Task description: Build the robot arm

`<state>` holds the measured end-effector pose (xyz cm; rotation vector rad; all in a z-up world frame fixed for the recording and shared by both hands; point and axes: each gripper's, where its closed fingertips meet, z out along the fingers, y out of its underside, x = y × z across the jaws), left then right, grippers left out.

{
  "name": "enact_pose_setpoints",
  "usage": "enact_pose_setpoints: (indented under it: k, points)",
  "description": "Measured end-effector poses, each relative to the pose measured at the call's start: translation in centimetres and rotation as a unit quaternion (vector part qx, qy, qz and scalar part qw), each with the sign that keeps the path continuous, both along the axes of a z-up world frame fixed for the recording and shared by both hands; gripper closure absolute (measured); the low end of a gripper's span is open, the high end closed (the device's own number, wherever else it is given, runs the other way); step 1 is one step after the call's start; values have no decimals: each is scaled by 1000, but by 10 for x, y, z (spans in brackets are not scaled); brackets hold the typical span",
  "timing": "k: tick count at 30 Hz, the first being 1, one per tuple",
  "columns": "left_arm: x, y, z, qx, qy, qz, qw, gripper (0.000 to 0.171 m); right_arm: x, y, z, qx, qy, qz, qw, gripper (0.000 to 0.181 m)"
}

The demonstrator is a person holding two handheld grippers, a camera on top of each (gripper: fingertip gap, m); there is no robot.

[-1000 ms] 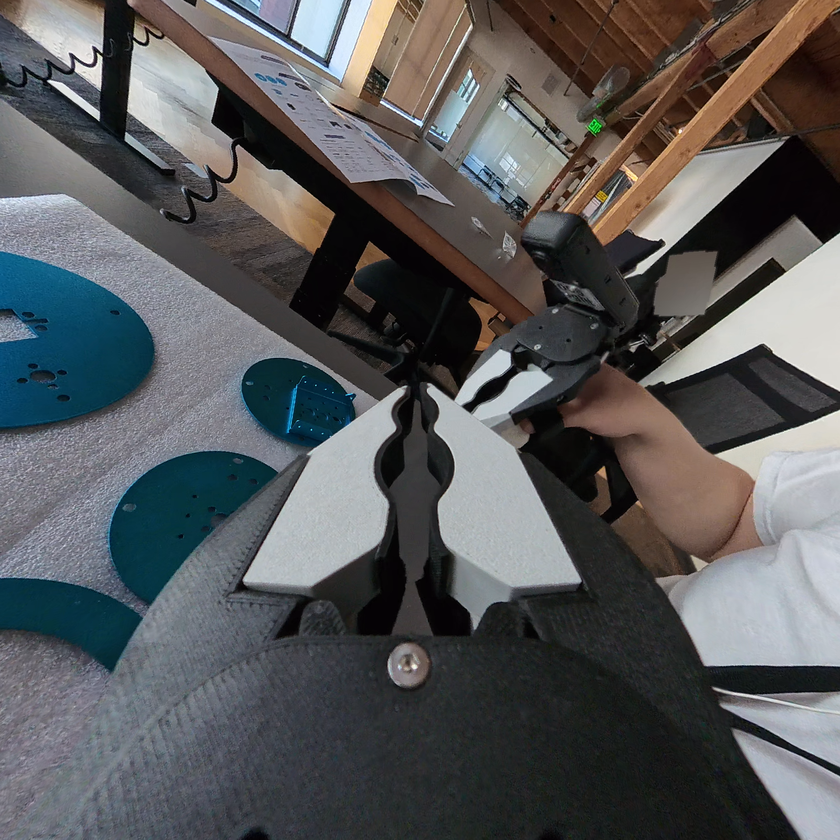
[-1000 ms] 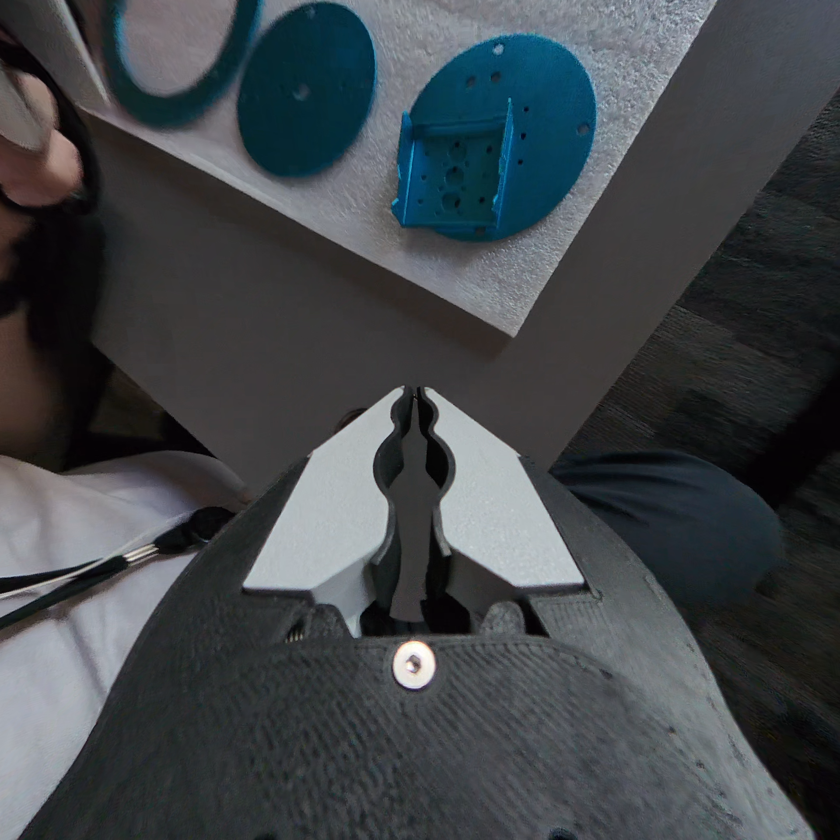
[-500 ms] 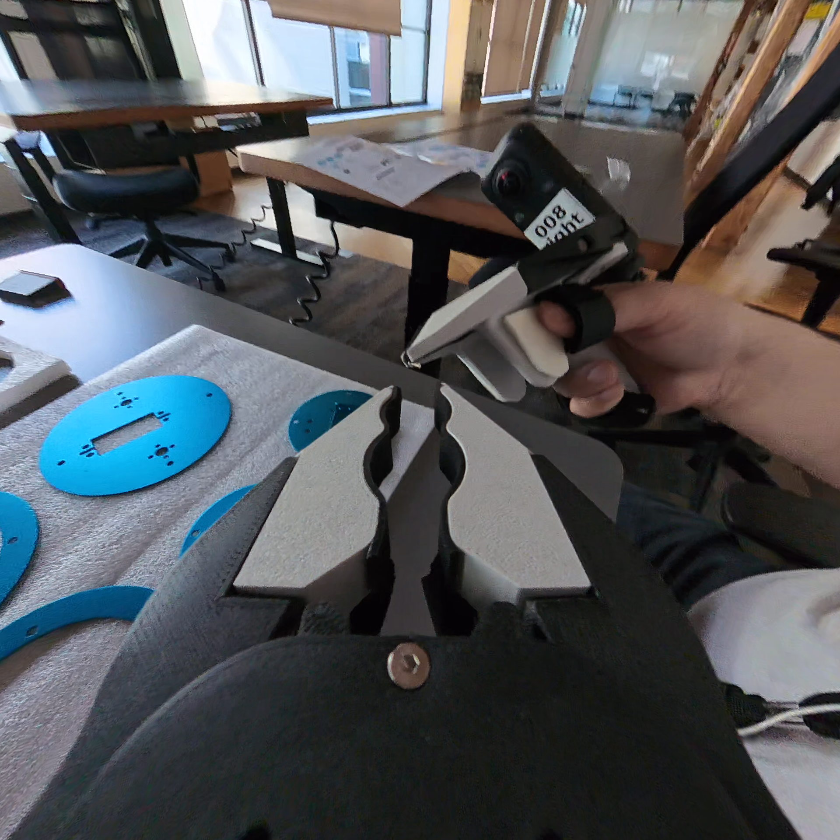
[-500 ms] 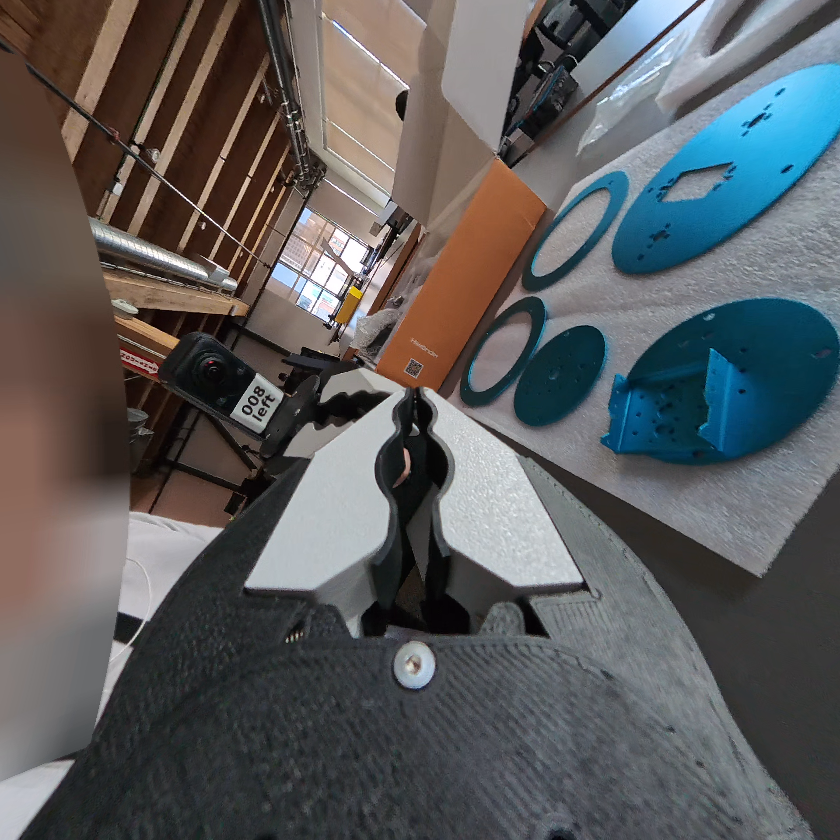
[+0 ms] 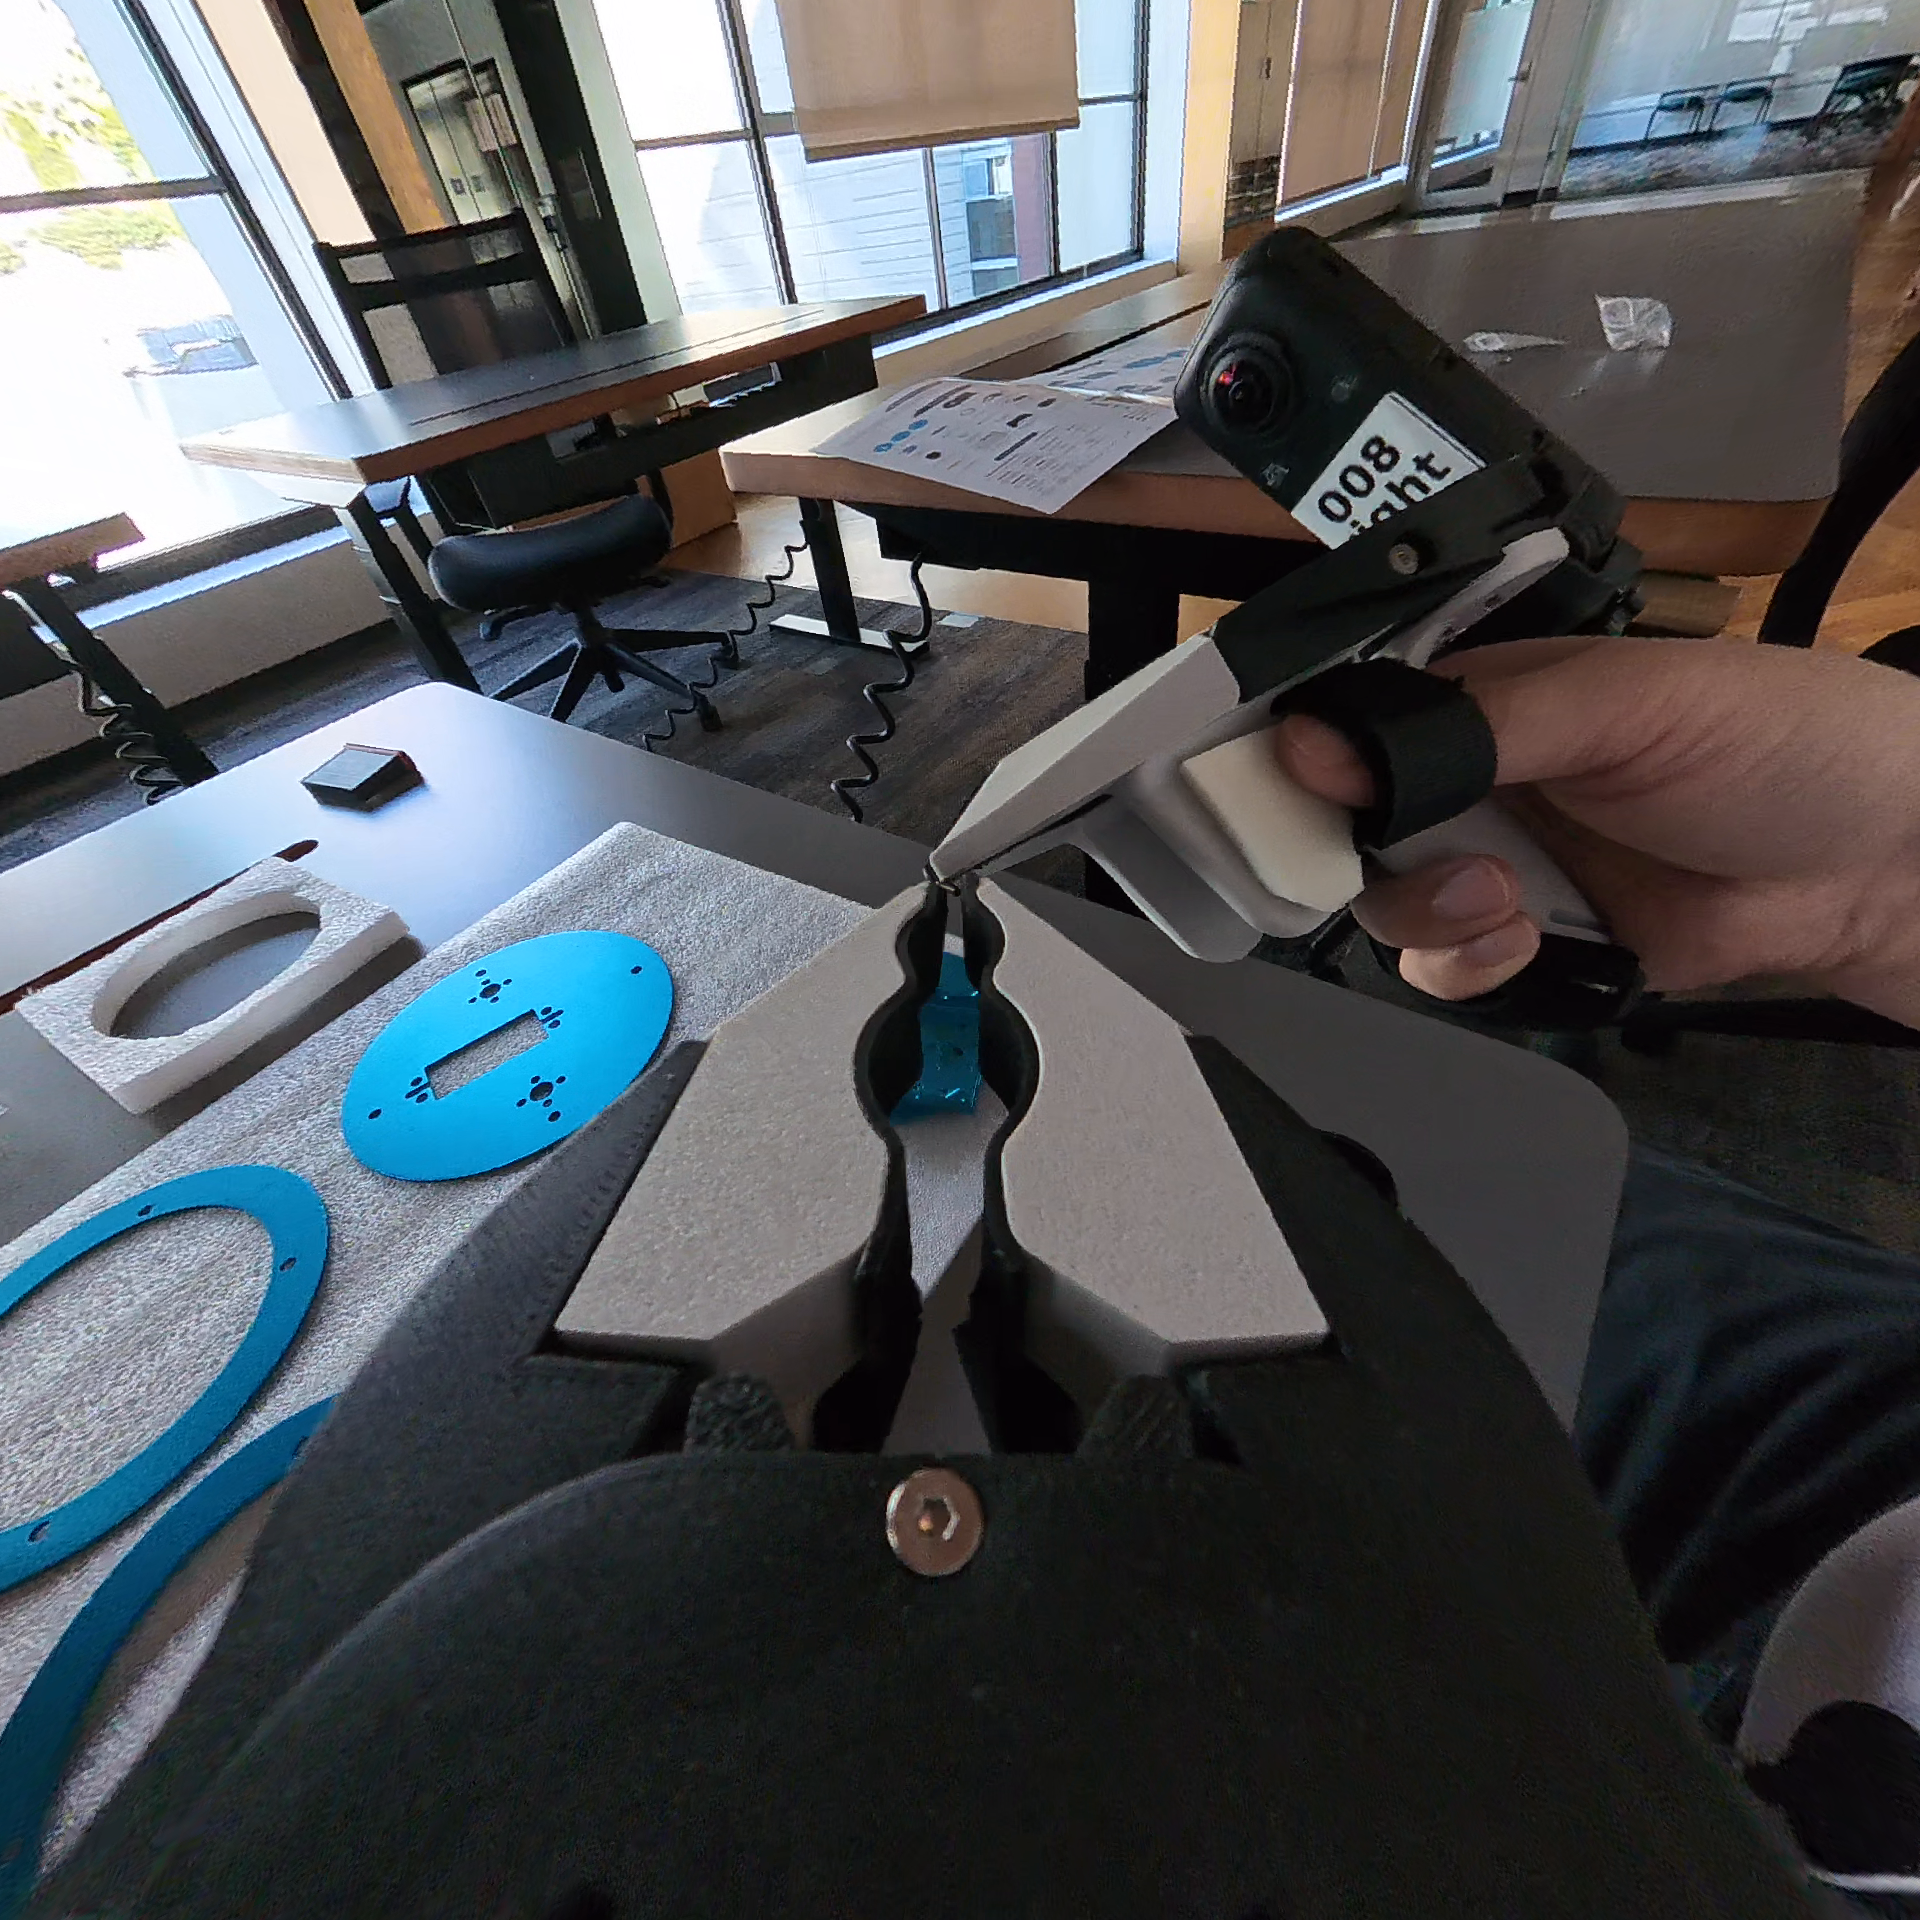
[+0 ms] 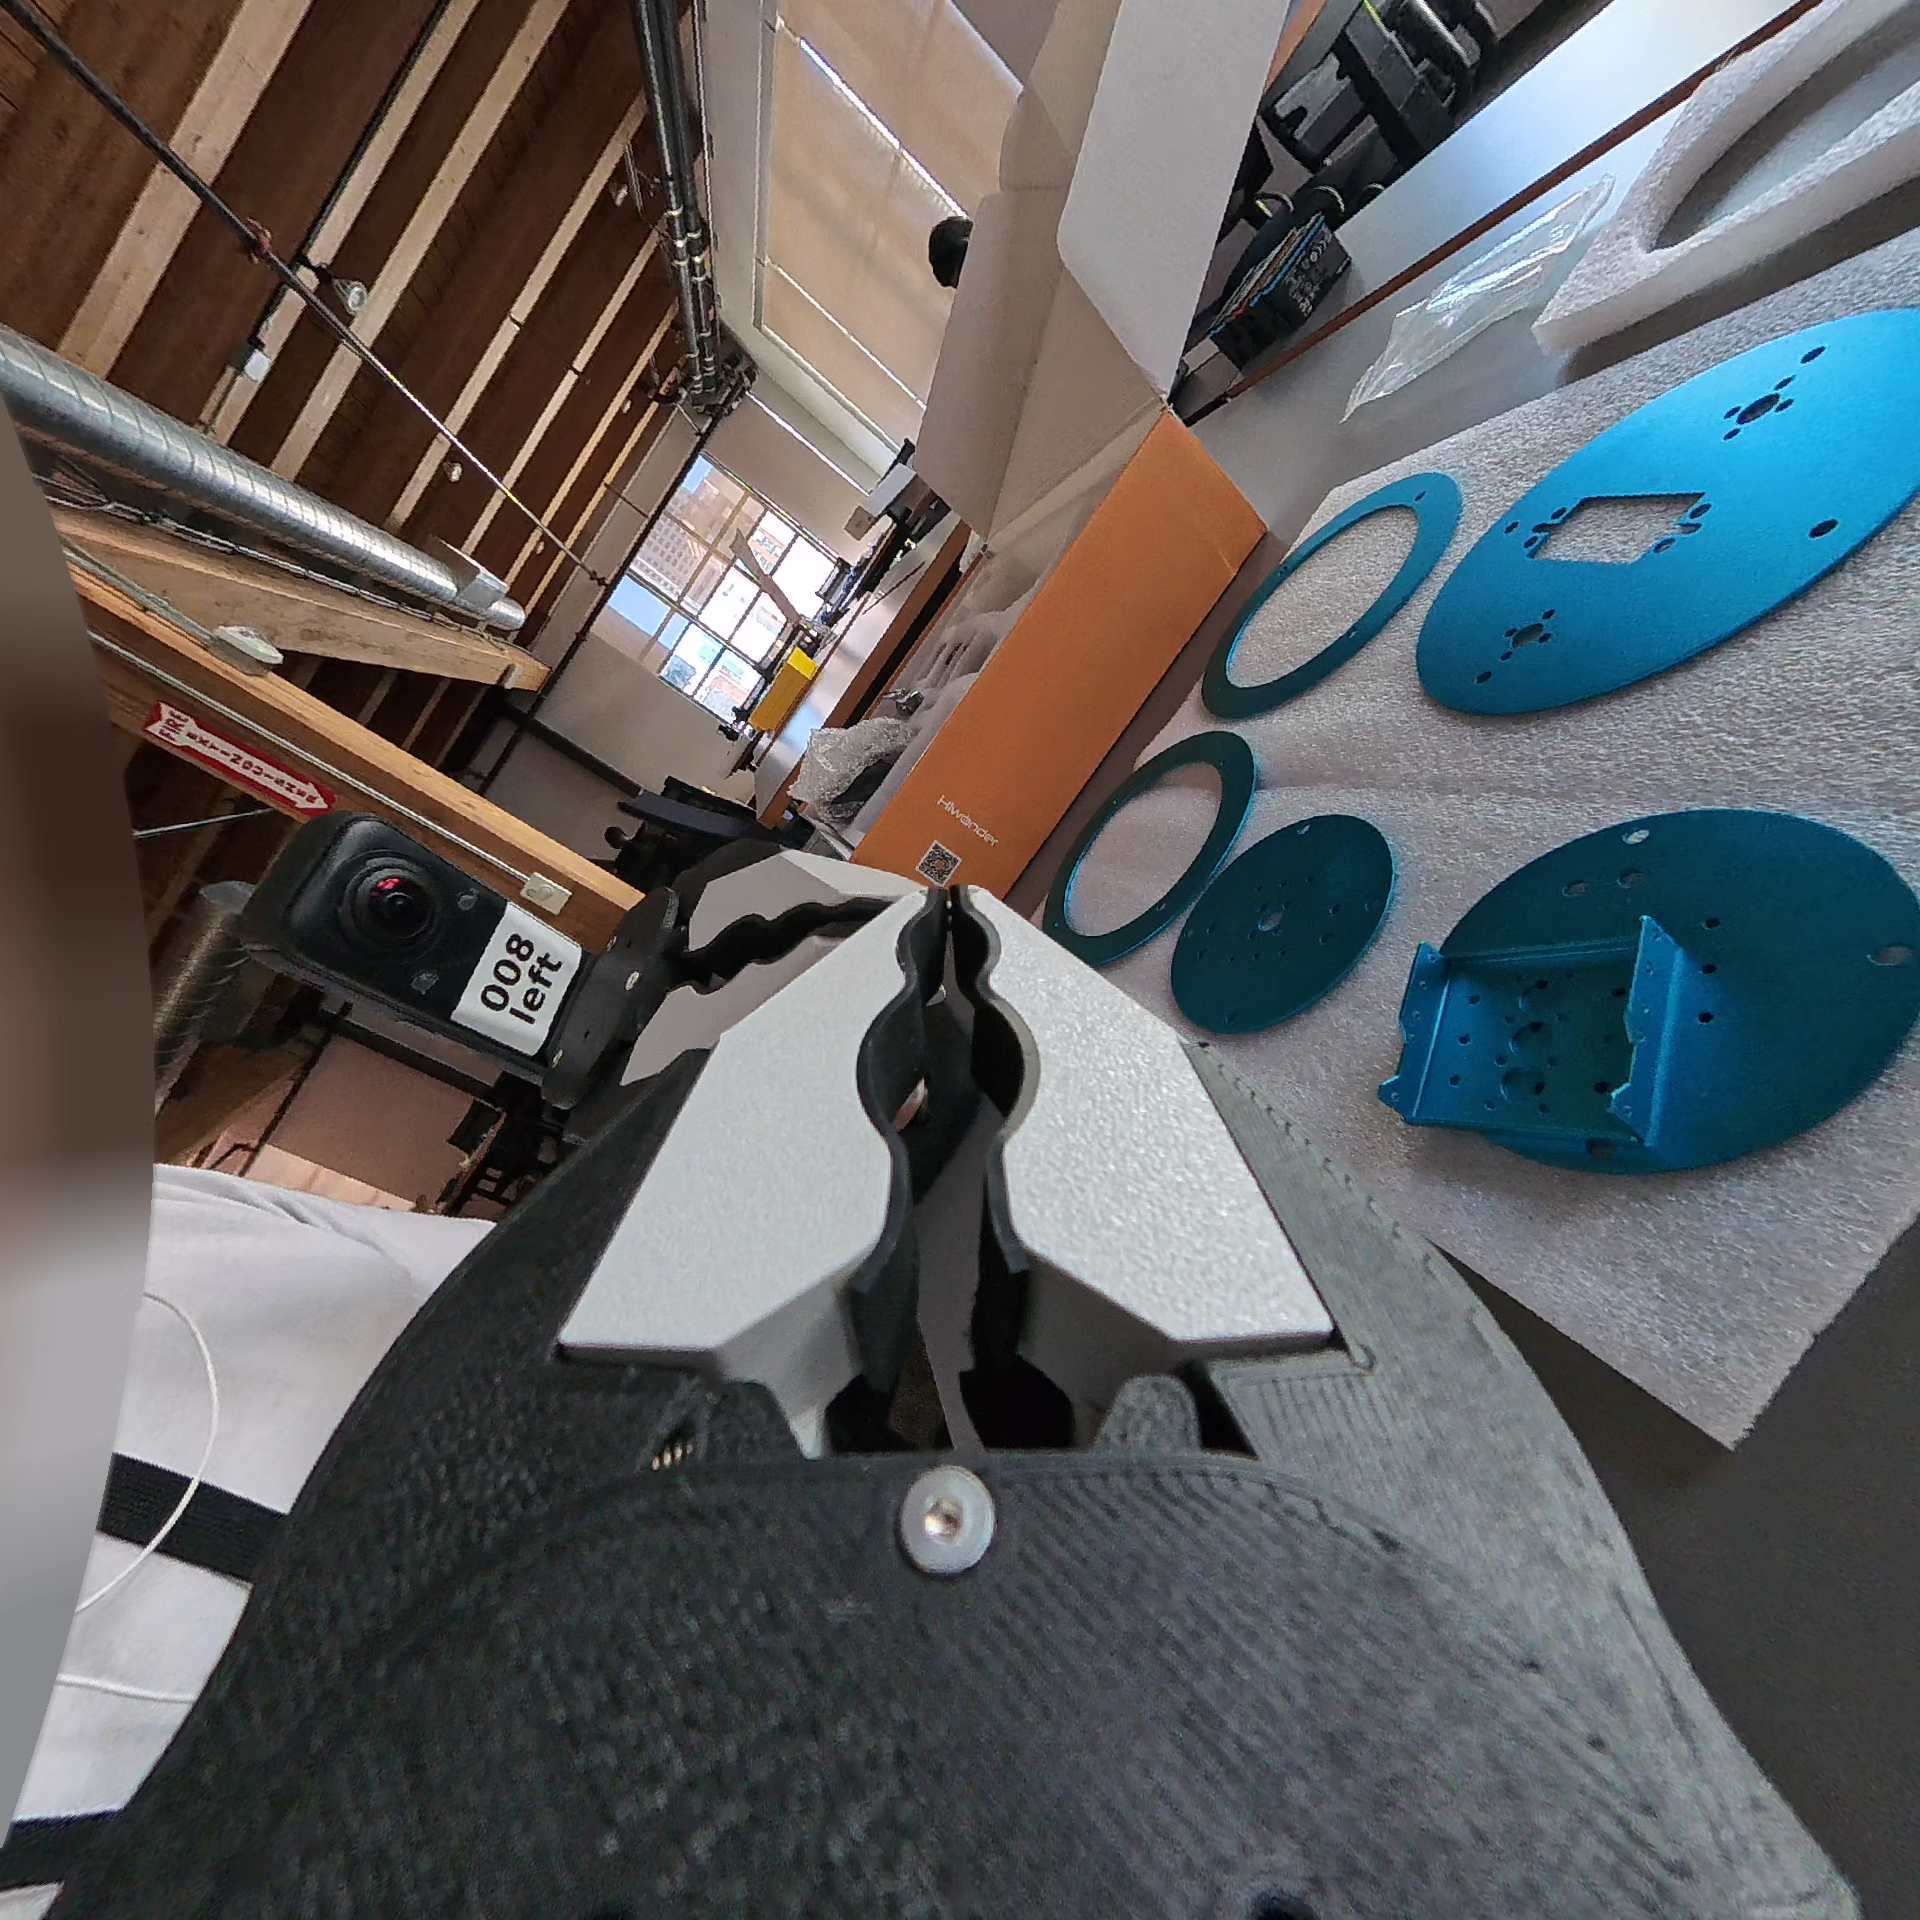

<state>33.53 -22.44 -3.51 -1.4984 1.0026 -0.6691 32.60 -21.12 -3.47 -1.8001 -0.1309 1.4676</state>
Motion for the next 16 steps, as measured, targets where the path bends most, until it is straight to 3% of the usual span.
enact_pose_setpoints:
  k: [9,11,13,16]
  points:
    - [1,-6,1,-13,-13,-27,999,171,2,-5,1,7,12,11,1000,181]
    - [-1,-11,6,-26,-38,-51,998,171,1,-8,5,10,31,29,999,172]
    - [-6,-17,11,-37,-62,-84,994,171,1,-11,11,22,48,59,997,167]
    - [-18,-27,25,-34,-108,-135,984,171,-5,-21,12,-2,74,159,984,165]
